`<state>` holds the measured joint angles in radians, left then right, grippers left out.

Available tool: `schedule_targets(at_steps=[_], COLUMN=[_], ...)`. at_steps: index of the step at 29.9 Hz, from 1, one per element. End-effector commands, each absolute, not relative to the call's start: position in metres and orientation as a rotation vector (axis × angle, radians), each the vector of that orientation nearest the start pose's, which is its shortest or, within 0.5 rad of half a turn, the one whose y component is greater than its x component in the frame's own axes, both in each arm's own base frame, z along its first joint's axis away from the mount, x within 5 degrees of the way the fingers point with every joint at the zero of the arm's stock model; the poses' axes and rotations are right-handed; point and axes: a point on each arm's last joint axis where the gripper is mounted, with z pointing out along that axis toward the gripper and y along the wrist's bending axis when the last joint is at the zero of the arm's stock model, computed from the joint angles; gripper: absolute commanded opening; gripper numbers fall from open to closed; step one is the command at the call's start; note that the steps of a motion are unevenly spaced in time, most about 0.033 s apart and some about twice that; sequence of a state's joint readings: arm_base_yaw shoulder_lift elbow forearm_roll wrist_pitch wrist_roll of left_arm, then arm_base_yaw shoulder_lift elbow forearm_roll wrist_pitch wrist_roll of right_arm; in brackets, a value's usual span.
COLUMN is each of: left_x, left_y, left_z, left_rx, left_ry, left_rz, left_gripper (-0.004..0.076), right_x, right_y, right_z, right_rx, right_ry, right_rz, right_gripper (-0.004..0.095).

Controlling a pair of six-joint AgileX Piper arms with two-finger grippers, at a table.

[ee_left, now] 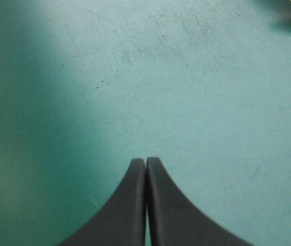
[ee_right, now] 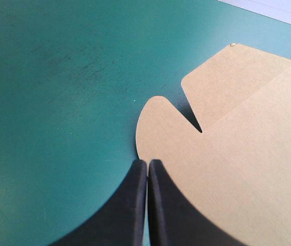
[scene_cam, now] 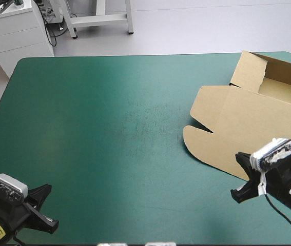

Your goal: Fold the box

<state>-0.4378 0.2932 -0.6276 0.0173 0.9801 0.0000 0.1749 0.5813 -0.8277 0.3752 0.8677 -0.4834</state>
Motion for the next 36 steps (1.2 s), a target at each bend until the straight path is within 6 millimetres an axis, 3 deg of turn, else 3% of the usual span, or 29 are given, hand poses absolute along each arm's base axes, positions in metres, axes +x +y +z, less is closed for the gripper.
schedule_targets(at_steps=[1,9,17,28,36], left_x=[0.037,0.022,-0.001,-0.008,-0.01], left_y=[-0.018,-0.015,-0.005,-0.001,-0.001], left_z=[0.327,0.313,0.309,0.29,0.29], left_rx=[0.476,0.493,0.472,0.472,0.468], left_ry=[2.011,1.962,1.861,1.858,1.85], left_rz=[-0.269,-0.316,-0.332,-0.336,-0.342], left_gripper=[-0.0032,-0.0032,-0.0032,-0.0032,-0.0032], right_x=[0.075,0.045,0.022,0.009,0.012], right_y=[0.039,0.033,0.029,0.026,0.027], right_z=[0.372,0.348,0.338,0.321,0.3], right_rx=[-0.553,-0.528,-0.514,-0.474,-0.473], right_ry=[1.873,1.809,1.73,1.703,1.755], right_rz=[0.25,0.246,0.238,0.261,0.276], right_gripper=[-0.0008,-0.0008,-0.0008,-0.0008,-0.0008])
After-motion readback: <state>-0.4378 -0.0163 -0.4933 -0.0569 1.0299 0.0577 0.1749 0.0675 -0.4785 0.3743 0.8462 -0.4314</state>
